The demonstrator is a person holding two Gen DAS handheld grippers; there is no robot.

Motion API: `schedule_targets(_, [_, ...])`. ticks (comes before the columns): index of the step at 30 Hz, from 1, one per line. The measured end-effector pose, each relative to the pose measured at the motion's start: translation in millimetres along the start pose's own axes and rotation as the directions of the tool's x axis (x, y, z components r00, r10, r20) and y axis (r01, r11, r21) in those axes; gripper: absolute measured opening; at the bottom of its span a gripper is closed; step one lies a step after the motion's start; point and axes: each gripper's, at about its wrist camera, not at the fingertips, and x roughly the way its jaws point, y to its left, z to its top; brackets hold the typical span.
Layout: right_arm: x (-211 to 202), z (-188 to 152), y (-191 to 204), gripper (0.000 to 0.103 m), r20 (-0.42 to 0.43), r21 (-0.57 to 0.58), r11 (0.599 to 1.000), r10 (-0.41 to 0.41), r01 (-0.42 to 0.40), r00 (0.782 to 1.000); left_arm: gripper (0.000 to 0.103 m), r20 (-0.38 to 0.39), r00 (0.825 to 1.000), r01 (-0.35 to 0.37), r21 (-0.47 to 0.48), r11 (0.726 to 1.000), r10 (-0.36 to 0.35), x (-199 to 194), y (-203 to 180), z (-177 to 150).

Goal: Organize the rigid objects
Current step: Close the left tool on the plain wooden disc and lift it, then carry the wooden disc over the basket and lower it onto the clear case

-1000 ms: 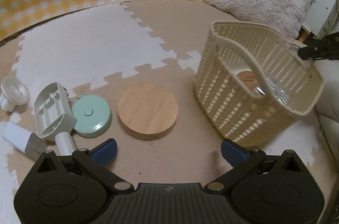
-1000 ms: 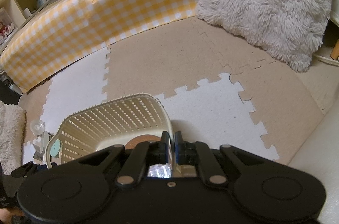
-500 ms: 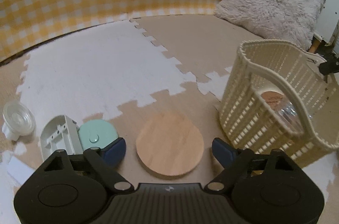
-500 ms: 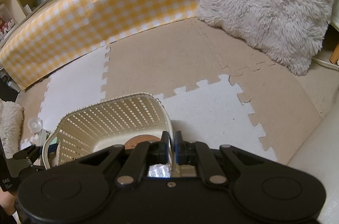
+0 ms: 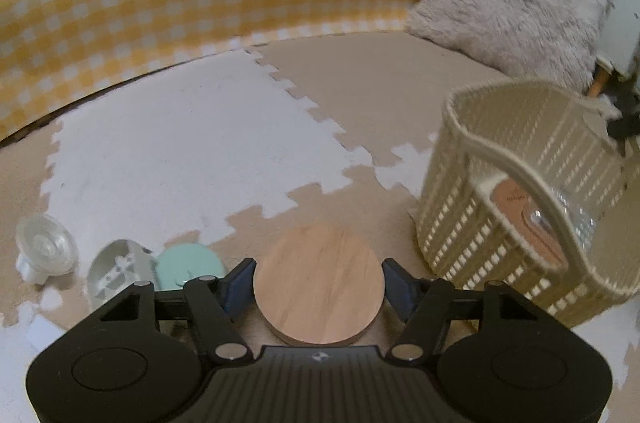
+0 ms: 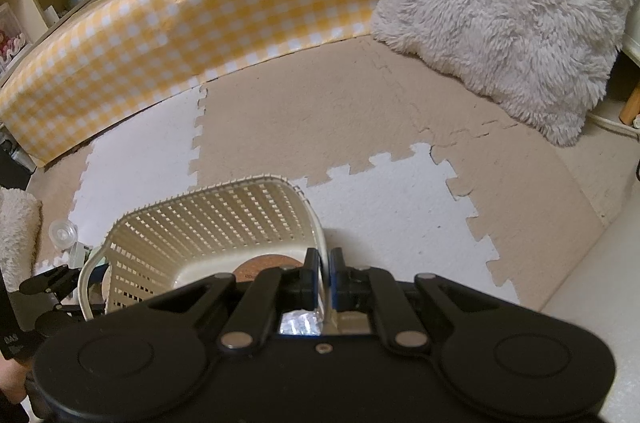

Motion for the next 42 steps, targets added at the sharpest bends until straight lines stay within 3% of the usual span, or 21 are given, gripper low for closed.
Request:
schedule_targets(11, [0, 0, 0, 0.006, 0.0, 0.004, 1.0, -0.001, 0.001, 1.0, 0.068, 0.133, 0.991, 0.001, -0.118, 0.993, 0.015, -47, 4, 37])
schedule_targets(20, [0, 0, -1, 0.006, -0.002, 0.009, 1.0, 0.004, -0.004, 1.0, 0.068, 0.201, 0.972, 0.13, -0.045, 0.991, -0.118, -81, -51, 62])
schedule_targets(27, [0, 0, -1, 0.006, -0.006, 0.013, 1.0, 0.009, -0.009, 1.0, 0.068, 0.147, 0.964, 0.219, 0.021, 0.975, -0.22, -76, -104, 58])
schedule_targets(42, [1, 0, -3, 0.006, -0.009, 0.029, 0.999, 0.021, -0.02, 1.0, 0.068, 0.057, 0.971, 0.236, -0.065, 0.97, -0.233, -18, -156, 49])
